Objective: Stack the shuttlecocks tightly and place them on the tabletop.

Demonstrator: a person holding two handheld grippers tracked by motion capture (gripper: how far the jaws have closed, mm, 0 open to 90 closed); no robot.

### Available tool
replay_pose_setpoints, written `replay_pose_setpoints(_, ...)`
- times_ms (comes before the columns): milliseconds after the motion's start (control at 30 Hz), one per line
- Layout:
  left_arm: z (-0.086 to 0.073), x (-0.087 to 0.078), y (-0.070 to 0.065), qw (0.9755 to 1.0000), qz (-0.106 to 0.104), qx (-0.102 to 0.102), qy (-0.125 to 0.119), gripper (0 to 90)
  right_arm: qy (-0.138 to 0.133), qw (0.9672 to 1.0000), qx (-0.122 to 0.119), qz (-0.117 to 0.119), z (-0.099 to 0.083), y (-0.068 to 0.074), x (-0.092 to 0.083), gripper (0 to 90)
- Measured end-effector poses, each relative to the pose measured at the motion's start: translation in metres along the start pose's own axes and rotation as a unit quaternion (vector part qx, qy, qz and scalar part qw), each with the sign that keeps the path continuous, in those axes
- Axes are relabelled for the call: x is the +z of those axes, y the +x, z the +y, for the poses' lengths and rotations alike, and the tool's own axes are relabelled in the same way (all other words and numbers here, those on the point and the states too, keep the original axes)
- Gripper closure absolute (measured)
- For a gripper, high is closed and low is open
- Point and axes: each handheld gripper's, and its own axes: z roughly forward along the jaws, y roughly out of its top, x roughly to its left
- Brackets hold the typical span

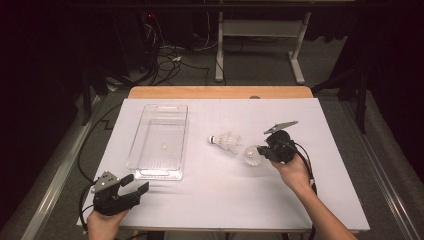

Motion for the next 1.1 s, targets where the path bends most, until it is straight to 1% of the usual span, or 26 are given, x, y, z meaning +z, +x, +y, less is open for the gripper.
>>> replay_pose_setpoints(467, 0.000, 0.000, 0.000, 1.0000, -0.001, -0.001, 0.000, 33.0, 0.006, 0.9997, -0.017, 0.019, -0.002, 0.015, 0.002, 90.0)
replay_pose_setpoints(600, 0.000, 0.000, 0.000, 1.0000, -0.001, -0.002, -0.001, 33.0, 0.007, 0.9993, -0.026, 0.025, -0.002, 0.020, 0.004, 90.0)
replay_pose_setpoints(667, 0.000, 0.000, 0.000, 1.0000, -0.001, -0.002, -0.001, 33.0, 0.009, 0.9992, -0.026, 0.029, -0.002, 0.023, 0.005, 90.0)
replay_pose_setpoints(700, 0.000, 0.000, 0.000, 1.0000, -0.001, -0.002, -0.001, 33.0, 0.009, 0.9990, -0.031, 0.031, -0.002, 0.024, 0.005, 90.0)
replay_pose_setpoints(1100, 0.000, 0.000, 0.000, 1.0000, -0.001, -0.001, -0.001, 33.0, 0.008, 0.9979, -0.044, 0.046, 0.000, 0.036, 0.009, 90.0)
